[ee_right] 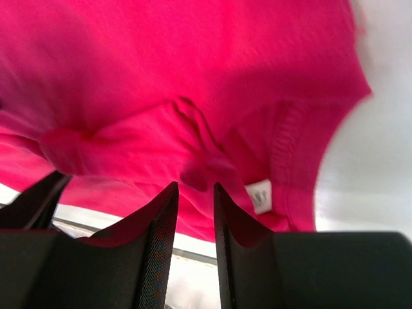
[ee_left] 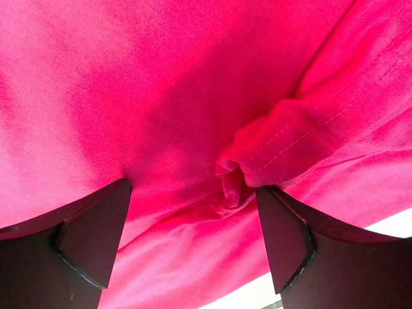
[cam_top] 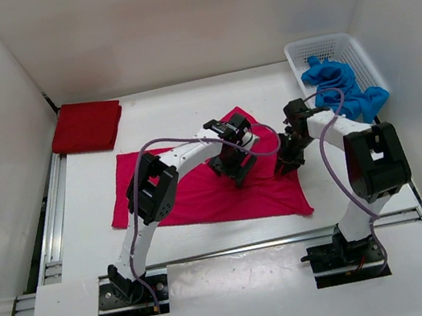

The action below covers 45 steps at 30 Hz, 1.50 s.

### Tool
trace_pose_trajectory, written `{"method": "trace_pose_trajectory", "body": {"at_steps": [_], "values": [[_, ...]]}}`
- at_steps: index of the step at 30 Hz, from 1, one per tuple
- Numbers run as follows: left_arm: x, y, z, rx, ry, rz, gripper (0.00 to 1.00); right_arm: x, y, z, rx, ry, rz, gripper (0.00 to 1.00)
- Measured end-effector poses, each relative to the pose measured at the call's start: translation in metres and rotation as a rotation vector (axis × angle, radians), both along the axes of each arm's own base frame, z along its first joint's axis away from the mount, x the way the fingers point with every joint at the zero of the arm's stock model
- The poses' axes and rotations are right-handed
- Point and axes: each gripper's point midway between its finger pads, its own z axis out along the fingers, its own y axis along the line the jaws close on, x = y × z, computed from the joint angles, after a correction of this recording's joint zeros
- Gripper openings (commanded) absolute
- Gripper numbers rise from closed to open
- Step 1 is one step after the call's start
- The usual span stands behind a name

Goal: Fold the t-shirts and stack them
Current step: Fold the flattened tshirt in 1/3 of the way

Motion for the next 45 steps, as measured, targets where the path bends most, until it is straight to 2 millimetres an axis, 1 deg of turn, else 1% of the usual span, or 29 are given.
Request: {"method": "trace_pose_trajectory", "body": {"at_steps": [3,4,7,8,9,11,15,22,25,28,30,31,32,34,35,36,37,38,40,42,43,45], "values": [[0.002,0.002,0.0,0.0,0.0,0.005,0.91,0.007,0.005,-0.003,0.01,0.002,0.002,0.33],[0.003,0.002,0.0,0.0,0.0,0.008,0.95,0.009,0.006,-0.004,0.012,0.007,0.0,0.32],[0.005,0.005,0.0,0.001,0.0,0.016,0.96,0.015,0.009,-0.009,0.018,0.025,-0.01,0.31],[0.007,0.006,0.0,0.001,0.0,0.021,1.0,0.017,0.01,-0.011,0.019,0.029,-0.013,0.3],[0.008,0.008,0.0,0.003,0.001,0.025,1.0,0.019,0.011,-0.012,0.02,0.033,-0.017,0.3],[0.011,0.012,0.0,0.004,0.002,0.036,1.0,0.022,0.013,-0.013,0.029,0.043,-0.034,0.26],[0.019,0.02,0.0,0.008,0.0,0.062,1.0,0.029,0.017,-0.008,0.066,0.047,-0.08,0.23],[0.038,0.04,0.0,0.027,-0.017,0.118,1.0,0.057,0.018,-0.003,0.12,0.035,-0.176,0.23],[0.045,0.048,0.0,0.04,-0.029,0.137,1.0,0.066,0.02,-0.004,0.125,0.035,-0.197,0.21],[0.048,0.052,0.0,0.055,-0.043,0.145,1.0,0.074,0.022,-0.006,0.128,0.034,-0.211,0.21],[0.048,0.053,0.002,0.059,-0.049,0.147,1.0,0.078,0.021,-0.004,0.125,0.021,-0.208,0.25],[0.048,0.053,0.004,0.056,-0.056,0.145,1.0,0.08,0.02,-0.002,0.119,0.005,-0.202,0.28],[0.046,0.054,0.008,0.054,-0.063,0.144,0.97,0.082,0.018,0.0,0.109,-0.013,-0.193,0.33],[0.042,0.057,0.019,0.059,-0.094,0.14,0.94,0.084,0.011,0.007,0.073,-0.056,-0.166,0.33],[0.039,0.056,0.026,0.055,-0.117,0.133,0.94,0.083,0.008,0.011,0.058,-0.071,-0.151,0.34],[0.036,0.053,0.034,0.047,-0.142,0.122,0.93,0.081,0.006,0.016,0.044,-0.08,-0.133,0.38],[0.032,0.046,0.042,0.031,-0.162,0.105,0.93,0.081,0.004,0.02,0.041,-0.087,-0.123,0.4],[0.029,0.035,0.049,0.011,-0.182,0.084,0.93,0.081,0.003,0.024,0.039,-0.092,-0.11,0.43],[0.021,0.012,0.059,-0.031,-0.213,0.039,0.93,0.079,0.001,0.026,0.043,-0.092,-0.088,0.45],[0.011,-0.008,0.059,-0.058,-0.222,-0.005,0.93,0.073,0.001,0.023,0.046,-0.074,-0.076,0.49],[0.004,-0.016,0.056,-0.064,-0.215,-0.026,0.93,0.068,0.0,0.02,0.048,-0.061,-0.073,0.49],[-0.006,-0.026,0.048,-0.061,-0.2,-0.057,0.93,0.058,0.001,0.013,0.055,-0.03,-0.066,0.52]]}}
